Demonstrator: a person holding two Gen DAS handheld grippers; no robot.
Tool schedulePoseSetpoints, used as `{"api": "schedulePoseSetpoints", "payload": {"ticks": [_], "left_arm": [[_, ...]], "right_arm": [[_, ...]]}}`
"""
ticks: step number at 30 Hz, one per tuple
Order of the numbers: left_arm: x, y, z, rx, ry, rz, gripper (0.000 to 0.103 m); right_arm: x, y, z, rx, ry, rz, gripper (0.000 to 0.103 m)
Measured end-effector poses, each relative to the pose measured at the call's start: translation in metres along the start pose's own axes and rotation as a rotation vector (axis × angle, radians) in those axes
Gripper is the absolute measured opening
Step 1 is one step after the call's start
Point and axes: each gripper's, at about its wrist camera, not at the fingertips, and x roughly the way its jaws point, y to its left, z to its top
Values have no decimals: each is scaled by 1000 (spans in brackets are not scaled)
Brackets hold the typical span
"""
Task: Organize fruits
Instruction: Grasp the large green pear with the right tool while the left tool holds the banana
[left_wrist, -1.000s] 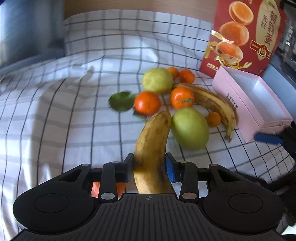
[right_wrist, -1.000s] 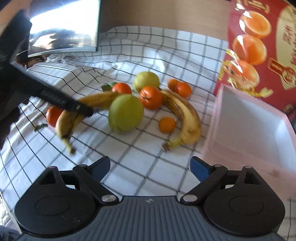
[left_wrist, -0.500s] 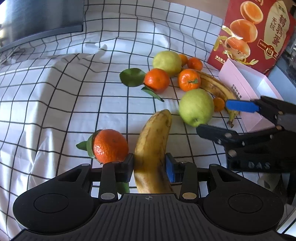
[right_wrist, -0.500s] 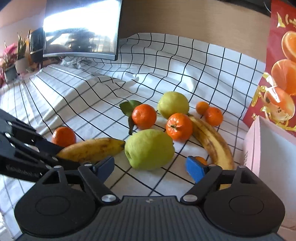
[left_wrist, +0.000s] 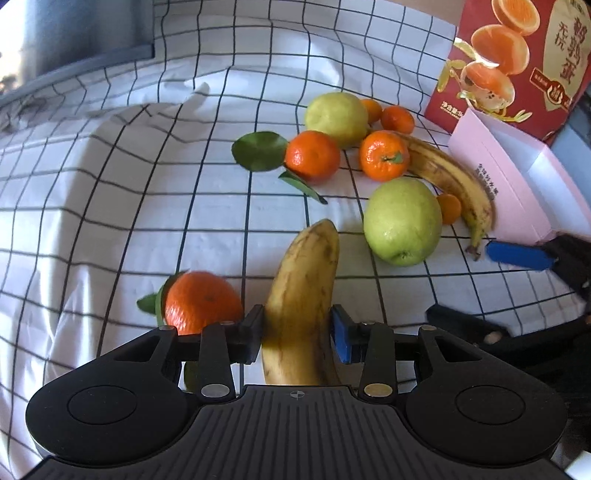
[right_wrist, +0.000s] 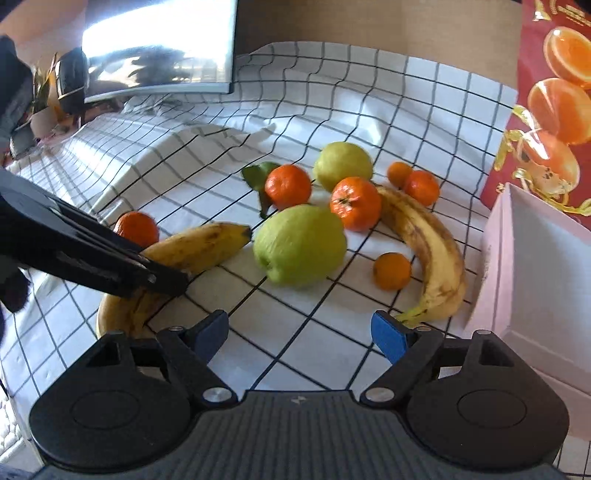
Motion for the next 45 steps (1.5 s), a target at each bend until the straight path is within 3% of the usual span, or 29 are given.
{"api": "schedulePoseSetpoints", "payload": {"ticks": [5, 9, 11, 13, 16, 22, 33, 42, 45], "left_arm": [[-3, -3, -6, 25, 8, 27, 42], [-6, -1, -9, -4, 11, 24, 42], [-6, 0, -9, -18, 15, 23, 42], [-7, 0, -8, -24, 22, 24, 42], [-6, 1, -6, -31, 32, 19, 42], [-7, 7, -7, -70, 28, -5, 42], [-9, 7, -8, -82, 7, -3, 42], [-9, 7, -9, -79, 9, -3, 42], [-8, 5, -6, -70, 26, 5, 42]], "right_arm": [[-11, -21, 25, 162, -62, 61, 85], [6, -43, 47, 300, -102, 97, 85], [24, -52, 56, 334, -82, 87, 76], [45, -59, 62, 362, -32, 112, 60], [58, -62, 62, 392, 4, 151, 57], [35, -37, 45, 267, 6, 238, 53], [-4, -17, 12, 85, -50, 164, 53], [11, -11, 14, 22, -49, 136, 65], [19, -13, 13, 38, -23, 155, 61]]}}
